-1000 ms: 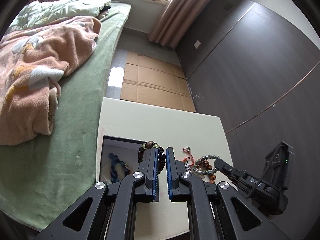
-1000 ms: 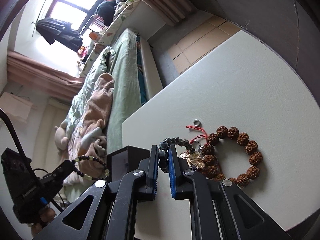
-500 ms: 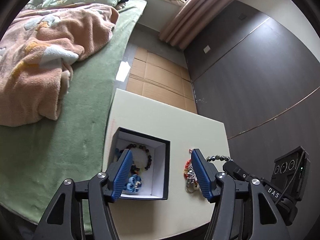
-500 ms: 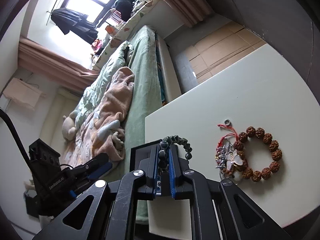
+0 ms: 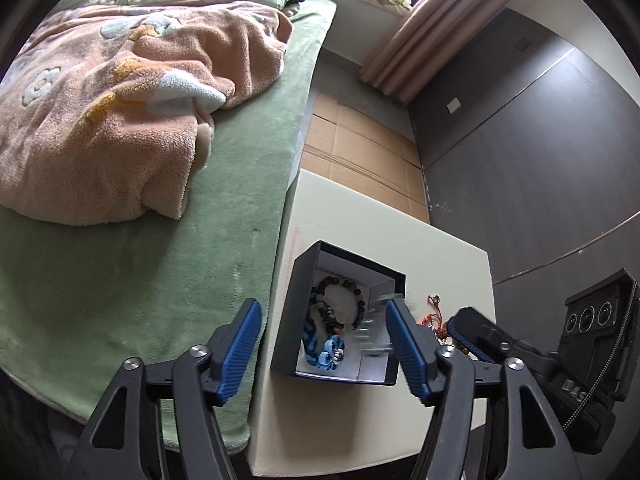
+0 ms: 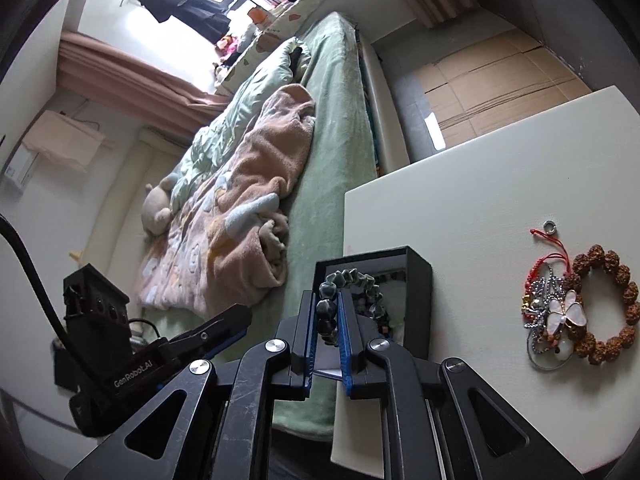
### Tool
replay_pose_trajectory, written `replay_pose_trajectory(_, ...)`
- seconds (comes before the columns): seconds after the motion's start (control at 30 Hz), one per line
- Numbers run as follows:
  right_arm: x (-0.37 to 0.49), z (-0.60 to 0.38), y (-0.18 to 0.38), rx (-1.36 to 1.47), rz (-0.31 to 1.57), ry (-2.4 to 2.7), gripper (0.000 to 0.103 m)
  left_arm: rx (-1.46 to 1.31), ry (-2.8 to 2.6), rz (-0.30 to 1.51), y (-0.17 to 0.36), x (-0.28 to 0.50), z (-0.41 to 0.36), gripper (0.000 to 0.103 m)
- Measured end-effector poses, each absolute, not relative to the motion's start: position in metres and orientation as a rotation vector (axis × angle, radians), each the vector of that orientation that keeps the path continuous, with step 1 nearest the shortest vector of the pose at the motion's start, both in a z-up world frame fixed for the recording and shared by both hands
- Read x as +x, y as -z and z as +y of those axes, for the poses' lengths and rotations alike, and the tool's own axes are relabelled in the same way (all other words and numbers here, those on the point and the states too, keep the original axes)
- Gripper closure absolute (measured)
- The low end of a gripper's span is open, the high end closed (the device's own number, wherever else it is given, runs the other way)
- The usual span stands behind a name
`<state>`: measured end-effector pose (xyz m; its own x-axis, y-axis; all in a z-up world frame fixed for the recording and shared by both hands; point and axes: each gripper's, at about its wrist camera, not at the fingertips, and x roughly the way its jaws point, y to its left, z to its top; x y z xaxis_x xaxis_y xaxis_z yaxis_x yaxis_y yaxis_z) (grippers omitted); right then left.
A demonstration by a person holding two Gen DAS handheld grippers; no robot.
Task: Organize jewelry
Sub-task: 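Carry both bead bracelets into the black box and open both grippers, then reach the left gripper to the pile and grasp the silver chain pendant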
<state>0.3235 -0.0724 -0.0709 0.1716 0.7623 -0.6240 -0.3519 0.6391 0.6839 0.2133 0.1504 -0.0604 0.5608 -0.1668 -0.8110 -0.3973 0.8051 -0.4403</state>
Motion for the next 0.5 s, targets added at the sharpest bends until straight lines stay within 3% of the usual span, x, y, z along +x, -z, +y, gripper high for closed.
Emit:
replay_pose_trajectory(0.03, 0.323, -0.072, 0.071, 0.428, 1.145, -0.828, 0.066, -0.641, -0.143, 0.981, 0.060, 0.213, 0.149, 0.025)
replay_pose_trajectory(0.07, 0.321, -0.074, 0.071, 0.429, 1.133, -0.825, 0.044, -0.635, -0.137, 0.976, 0.059, 0.213, 0.147, 0.020)
replay_pose_trajectory(0.1, 0.319, -0.079, 0.069, 0.429, 1.105, -0.815, 0.033, -0.629, -0.129, 0.968, 0.059, 0.212, 0.145, 0.017)
replay_pose_trajectory(0.5, 0.311, -0.158, 0.074, 0.482, 1.047, -0.664, 0.030, -0.529, 0.009, 0.986, 0.055, 0.230, 0.089, 0.016)
